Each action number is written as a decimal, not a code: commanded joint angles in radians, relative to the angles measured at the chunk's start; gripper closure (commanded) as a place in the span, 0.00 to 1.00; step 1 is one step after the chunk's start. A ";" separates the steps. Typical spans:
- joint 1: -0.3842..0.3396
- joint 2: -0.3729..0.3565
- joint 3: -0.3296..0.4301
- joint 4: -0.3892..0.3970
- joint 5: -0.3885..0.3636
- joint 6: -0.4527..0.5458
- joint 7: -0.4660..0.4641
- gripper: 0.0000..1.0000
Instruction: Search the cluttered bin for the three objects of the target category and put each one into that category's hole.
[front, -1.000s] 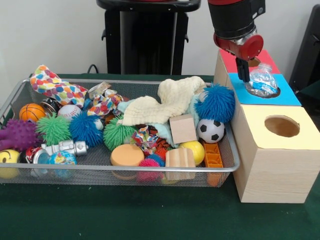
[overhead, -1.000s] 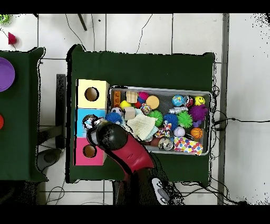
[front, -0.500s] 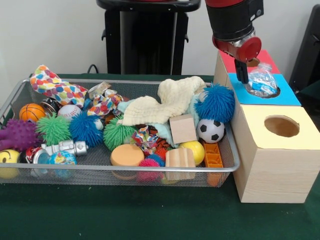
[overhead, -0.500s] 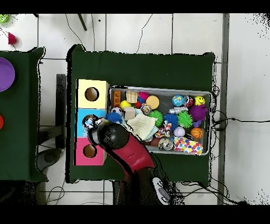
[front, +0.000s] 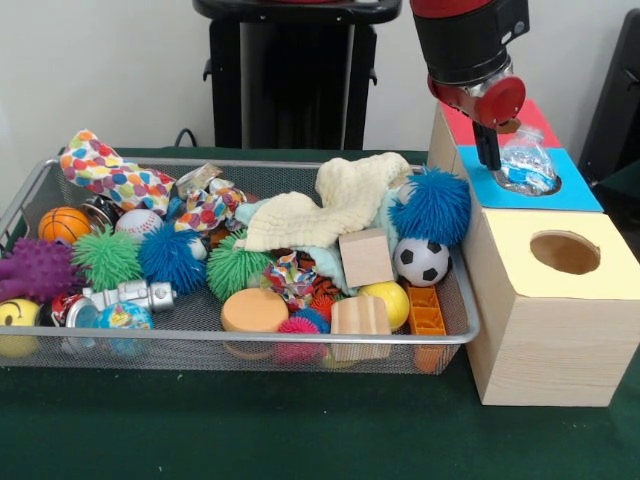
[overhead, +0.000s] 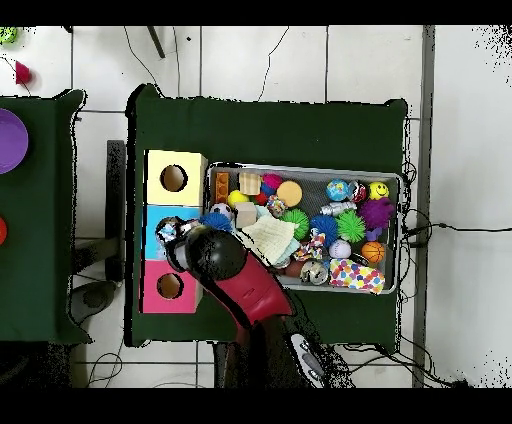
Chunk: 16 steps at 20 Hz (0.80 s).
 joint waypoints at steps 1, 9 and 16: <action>-0.067 0.058 0.218 0.045 0.132 -0.128 0.144 1.00; -0.117 0.072 0.282 0.049 0.120 -0.161 0.146 1.00; -0.124 0.083 0.280 0.038 0.071 -0.180 0.161 1.00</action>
